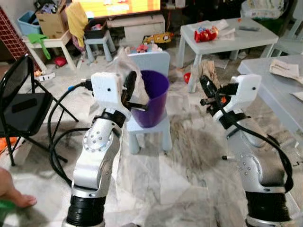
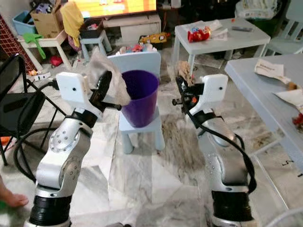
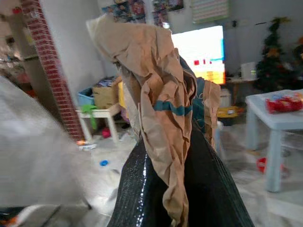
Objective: Picking trash to rubbish bin
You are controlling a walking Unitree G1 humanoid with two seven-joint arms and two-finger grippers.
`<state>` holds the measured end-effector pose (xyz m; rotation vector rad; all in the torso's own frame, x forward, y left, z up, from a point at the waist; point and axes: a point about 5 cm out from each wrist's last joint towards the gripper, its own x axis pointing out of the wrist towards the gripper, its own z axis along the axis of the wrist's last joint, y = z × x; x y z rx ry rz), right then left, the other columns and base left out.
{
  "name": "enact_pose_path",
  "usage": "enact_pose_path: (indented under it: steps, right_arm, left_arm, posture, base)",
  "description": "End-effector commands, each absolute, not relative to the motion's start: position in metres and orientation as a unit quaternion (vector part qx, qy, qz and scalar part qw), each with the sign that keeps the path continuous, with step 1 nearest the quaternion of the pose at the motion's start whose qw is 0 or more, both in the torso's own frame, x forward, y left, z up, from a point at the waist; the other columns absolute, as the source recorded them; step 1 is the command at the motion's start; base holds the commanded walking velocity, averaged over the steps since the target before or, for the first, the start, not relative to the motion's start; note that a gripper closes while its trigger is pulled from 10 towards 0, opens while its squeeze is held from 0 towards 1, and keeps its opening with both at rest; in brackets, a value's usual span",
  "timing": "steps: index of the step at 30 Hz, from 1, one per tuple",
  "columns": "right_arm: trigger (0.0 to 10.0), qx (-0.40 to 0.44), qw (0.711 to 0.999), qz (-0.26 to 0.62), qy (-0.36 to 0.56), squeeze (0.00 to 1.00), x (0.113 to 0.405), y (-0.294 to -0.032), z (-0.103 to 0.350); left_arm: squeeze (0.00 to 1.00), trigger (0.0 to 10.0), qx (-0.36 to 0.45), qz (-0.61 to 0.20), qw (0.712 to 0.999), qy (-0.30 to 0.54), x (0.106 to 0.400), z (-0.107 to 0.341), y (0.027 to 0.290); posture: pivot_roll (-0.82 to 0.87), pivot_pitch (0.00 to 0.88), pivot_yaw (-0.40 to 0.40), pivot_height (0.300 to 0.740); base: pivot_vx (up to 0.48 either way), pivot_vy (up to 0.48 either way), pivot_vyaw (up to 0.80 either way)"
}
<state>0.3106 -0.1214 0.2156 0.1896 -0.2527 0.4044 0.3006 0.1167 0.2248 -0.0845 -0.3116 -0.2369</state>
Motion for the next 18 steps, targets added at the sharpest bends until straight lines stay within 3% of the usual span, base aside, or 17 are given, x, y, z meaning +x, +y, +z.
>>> enact_pose_path:
  steps: [1, 18]
  right_arm:
    - [10.0, 0.089, 0.967, 0.193, -0.137, 0.00, 0.3084, -0.1272, 0.2198]
    - [10.0, 0.080, 0.967, 0.201, -0.138, 0.00, 0.3069, -0.1254, 0.2198]
  left_arm:
    - [0.00, 10.0, -0.042, -0.124, 0.979, -0.159, 0.2995, 0.2272, 0.1134]
    - [0.00, 10.0, -0.042, -0.125, 0.978, -0.160, 0.2995, 0.2270, 0.1121]
  posture:
    - [-0.01, 0.084, 0.027, 0.740]
    - [-0.01, 0.088, 0.025, 0.740]
  base:
    - [0.472, 0.000, 0.00]
    - [0.472, 0.000, 0.00]
